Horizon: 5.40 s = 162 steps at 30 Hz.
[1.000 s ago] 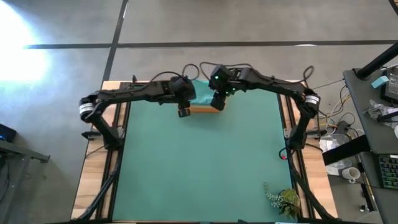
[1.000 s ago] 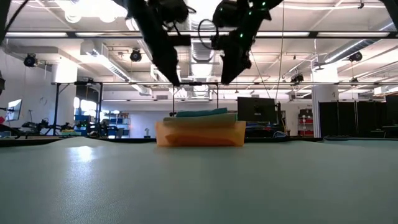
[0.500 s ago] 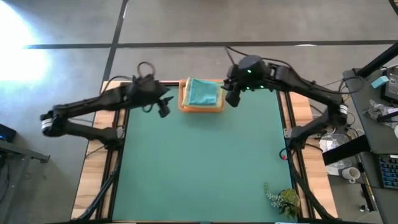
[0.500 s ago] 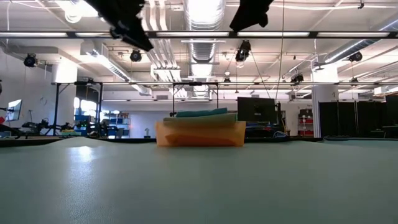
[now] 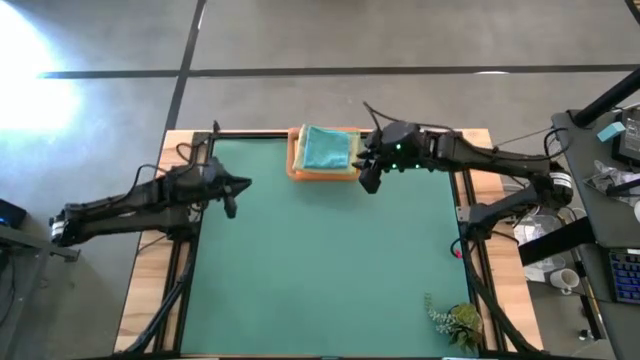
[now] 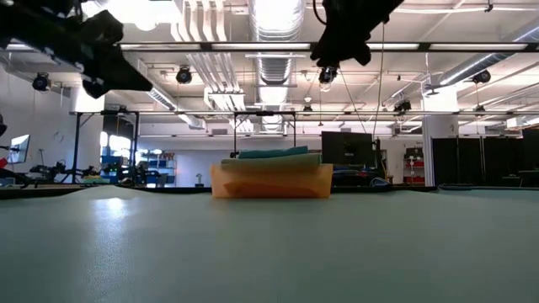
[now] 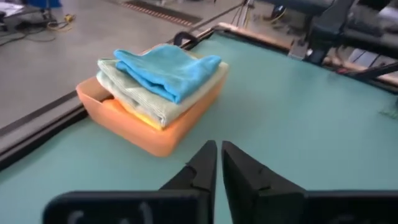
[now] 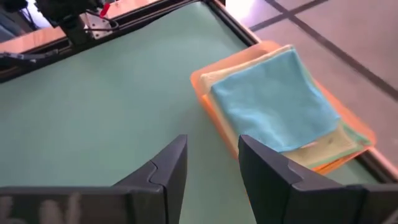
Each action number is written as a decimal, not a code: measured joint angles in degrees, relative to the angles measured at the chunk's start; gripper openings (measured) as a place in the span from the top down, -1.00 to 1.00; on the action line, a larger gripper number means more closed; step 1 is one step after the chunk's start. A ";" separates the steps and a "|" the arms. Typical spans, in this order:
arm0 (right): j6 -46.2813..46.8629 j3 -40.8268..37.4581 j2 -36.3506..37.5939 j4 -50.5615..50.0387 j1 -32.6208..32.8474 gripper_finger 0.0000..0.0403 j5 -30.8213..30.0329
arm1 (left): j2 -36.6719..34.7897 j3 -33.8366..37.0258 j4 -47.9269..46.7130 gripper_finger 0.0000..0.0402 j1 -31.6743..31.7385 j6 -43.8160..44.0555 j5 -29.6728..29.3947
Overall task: Fold microfiber towels
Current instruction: Return to Home Position
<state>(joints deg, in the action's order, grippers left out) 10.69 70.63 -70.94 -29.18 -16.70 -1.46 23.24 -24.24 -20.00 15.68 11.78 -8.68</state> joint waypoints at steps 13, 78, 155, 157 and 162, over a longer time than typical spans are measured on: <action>3.71 -8.14 5.44 4.57 -0.25 0.33 -0.24 | -21.43 9.81 -4.87 0.99 0.05 4.44 4.03; 17.17 -69.86 61.20 31.62 -0.42 0.33 -13.13 | -19.21 23.64 22.41 1.00 0.07 7.09 3.81; 17.19 -69.97 61.09 31.62 -0.43 0.33 -13.13 | -19.14 23.66 22.54 1.00 0.07 7.05 3.81; 17.20 -69.97 61.09 31.62 -0.43 0.33 -13.12 | -19.14 23.66 22.54 1.00 0.06 7.05 3.81; 17.19 -69.97 61.09 31.62 -0.42 0.33 -13.13 | -19.14 23.66 22.54 1.00 0.04 7.05 3.83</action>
<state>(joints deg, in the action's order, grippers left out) 27.88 0.67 -9.85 2.44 -17.13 -14.59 4.10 -0.58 2.55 15.73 18.83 -4.84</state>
